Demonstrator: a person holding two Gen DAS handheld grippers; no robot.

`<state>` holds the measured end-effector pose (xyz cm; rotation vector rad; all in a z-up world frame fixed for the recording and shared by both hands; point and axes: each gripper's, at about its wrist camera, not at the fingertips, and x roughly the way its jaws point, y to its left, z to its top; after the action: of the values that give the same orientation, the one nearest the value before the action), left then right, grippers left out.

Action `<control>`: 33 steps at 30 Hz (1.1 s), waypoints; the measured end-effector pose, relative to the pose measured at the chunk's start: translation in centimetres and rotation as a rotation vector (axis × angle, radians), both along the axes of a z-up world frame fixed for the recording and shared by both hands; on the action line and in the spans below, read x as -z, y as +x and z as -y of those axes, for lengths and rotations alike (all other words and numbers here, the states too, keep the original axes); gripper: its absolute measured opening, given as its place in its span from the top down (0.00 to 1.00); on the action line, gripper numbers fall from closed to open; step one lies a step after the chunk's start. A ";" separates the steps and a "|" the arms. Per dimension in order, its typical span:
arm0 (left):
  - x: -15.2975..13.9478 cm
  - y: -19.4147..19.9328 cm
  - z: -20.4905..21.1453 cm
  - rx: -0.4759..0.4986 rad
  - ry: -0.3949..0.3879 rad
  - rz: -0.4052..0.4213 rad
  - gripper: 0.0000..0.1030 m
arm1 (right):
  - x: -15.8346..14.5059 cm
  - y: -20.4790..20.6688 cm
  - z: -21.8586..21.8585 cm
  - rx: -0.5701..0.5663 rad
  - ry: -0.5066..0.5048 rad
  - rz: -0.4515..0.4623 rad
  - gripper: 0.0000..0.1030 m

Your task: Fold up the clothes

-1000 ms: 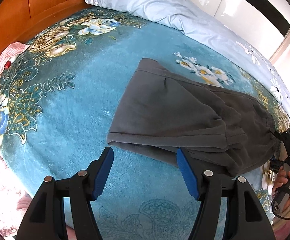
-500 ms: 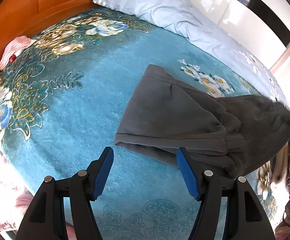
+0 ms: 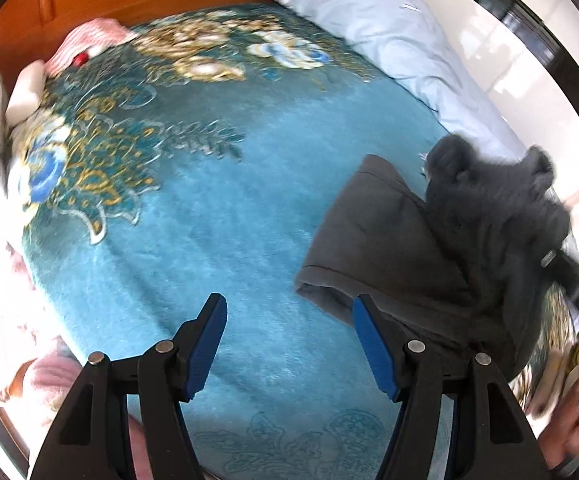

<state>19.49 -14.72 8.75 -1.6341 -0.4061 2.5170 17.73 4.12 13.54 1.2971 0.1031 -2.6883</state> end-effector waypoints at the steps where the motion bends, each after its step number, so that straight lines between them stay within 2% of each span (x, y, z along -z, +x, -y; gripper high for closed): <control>1: 0.2 -0.1 0.3 -0.011 0.006 0.007 0.36 | 0.7 0.1 0.9 -0.017 0.042 0.011 0.67; 5: 1.0 -0.3 1.2 -0.047 0.025 0.039 0.36 | 2.6 1.1 2.8 -0.077 0.186 0.029 0.61; 7: 1.5 -0.4 1.5 -0.060 0.036 0.057 0.36 | 2.8 1.7 2.8 -0.092 0.184 0.036 0.56; 8: 1.6 -0.4 1.6 -0.063 0.039 0.062 0.36 | 2.9 2.0 2.7 -0.096 0.173 0.042 0.49; 9: 1.7 -0.4 1.6 -0.067 0.042 0.066 0.36 | 3.0 2.3 2.6 -0.100 0.163 0.048 0.46; 12: 2.0 -0.5 1.9 -0.078 0.054 0.080 0.36 | 2.7 3.0 2.6 -0.138 0.083 0.065 0.42; 16: 2.3 -0.7 1.9 -0.075 0.073 0.087 0.36 | 1.5 3.9 0.9 -0.204 -0.143 0.098 0.42; 20: 2.5 -0.9 1.5 -0.041 0.129 0.100 0.36 | 0.4 3.8 -4.0 -0.067 -0.232 0.060 0.40; 24: 2.3 -1.4 0.9 0.013 0.317 0.120 0.35 | 1.1 3.3 -11.6 0.181 -0.394 0.081 0.40; 26: 1.7 -1.6 -0.7 0.090 0.375 0.112 0.34 | 2.1 3.4 -14.4 0.281 -0.427 0.099 0.40; 27: 1.5 -1.7 -1.6 0.135 0.400 0.108 0.30 | 2.4 3.3 -15.2 0.306 -0.435 0.112 0.40; 29: 1.4 -1.6 -3.6 0.217 0.415 0.120 0.25 | 3.3 3.3 -16.4 0.343 -0.461 0.143 0.40; 30: 1.8 -1.6 -4.9 0.257 0.398 0.141 0.25 | 3.8 3.3 -16.7 0.352 -0.472 0.156 0.40; 33: 3.5 -2.0 -6.6 0.270 0.351 0.206 0.25 | 4.6 3.2 -16.6 0.347 -0.487 0.183 0.40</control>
<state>17.51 -8.10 5.21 -1.6797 -0.5676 1.9628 20.95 20.76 8.91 1.4828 -0.8128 -2.5831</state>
